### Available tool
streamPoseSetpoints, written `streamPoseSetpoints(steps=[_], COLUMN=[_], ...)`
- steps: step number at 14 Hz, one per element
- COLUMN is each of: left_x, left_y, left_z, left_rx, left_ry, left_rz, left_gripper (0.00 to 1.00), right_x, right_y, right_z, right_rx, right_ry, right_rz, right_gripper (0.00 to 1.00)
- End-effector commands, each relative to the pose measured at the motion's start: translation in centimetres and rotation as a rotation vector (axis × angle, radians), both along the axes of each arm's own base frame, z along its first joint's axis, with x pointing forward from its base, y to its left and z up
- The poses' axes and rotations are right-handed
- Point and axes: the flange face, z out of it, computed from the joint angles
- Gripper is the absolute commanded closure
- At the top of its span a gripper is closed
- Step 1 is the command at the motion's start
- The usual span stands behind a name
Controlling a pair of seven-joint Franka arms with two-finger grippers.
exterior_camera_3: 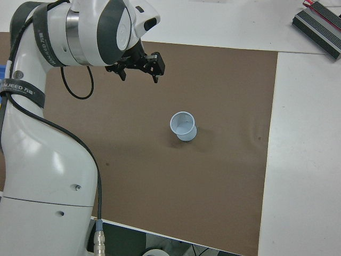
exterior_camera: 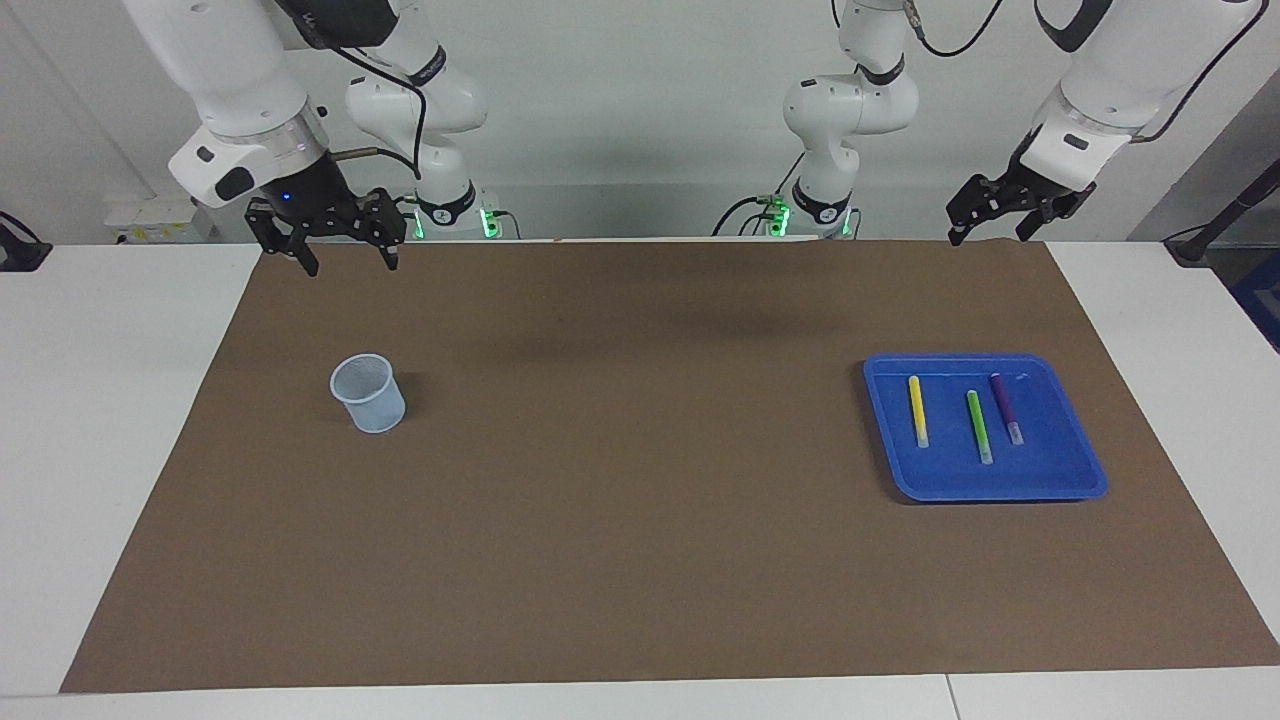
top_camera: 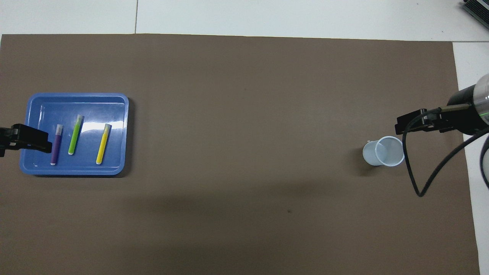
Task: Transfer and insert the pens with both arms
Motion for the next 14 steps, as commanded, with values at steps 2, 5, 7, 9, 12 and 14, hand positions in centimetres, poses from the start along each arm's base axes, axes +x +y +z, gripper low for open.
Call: streamPoseSetpoints(steps=[2,5,7,9,12,14], left_x=[-0.9,-0.6,-0.9,-1.8,-1.9,-1.9], left_y=[0.1,0.0,0.1,0.8,1.7,1.7], left_z=[0.3,-0.2,-1.6,-3.8,-6.6,-8.0], left_rx=[0.000,-0.001,-0.002,-0.002,-0.001,-0.001], left_ry=[-0.010,-0.022,-0.072,-0.109,-0.117,-0.119], left_rz=[0.015,0.012,0.014,0.024,0.040,0.040], left_gripper=[0.00,0.00,0.00,0.00,0.00,0.00], right_x=[-0.5,-0.5,-0.5,-0.5,-0.5,-0.6], right_y=[-0.3,-0.3,-0.3,-0.3,-0.3,-0.3], right_z=[0.1,0.1,0.1,0.1,0.1,0.1], right_rx=[0.022,0.022,0.022,0.022,0.022,0.021], right_ry=[-0.014,-0.014,-0.014,-0.014,-0.014,-0.012], right_rz=[-0.010,-0.010,-0.010,-0.010,-0.010,-0.010], right_gripper=[0.00,0.00,0.00,0.00,0.00,0.00])
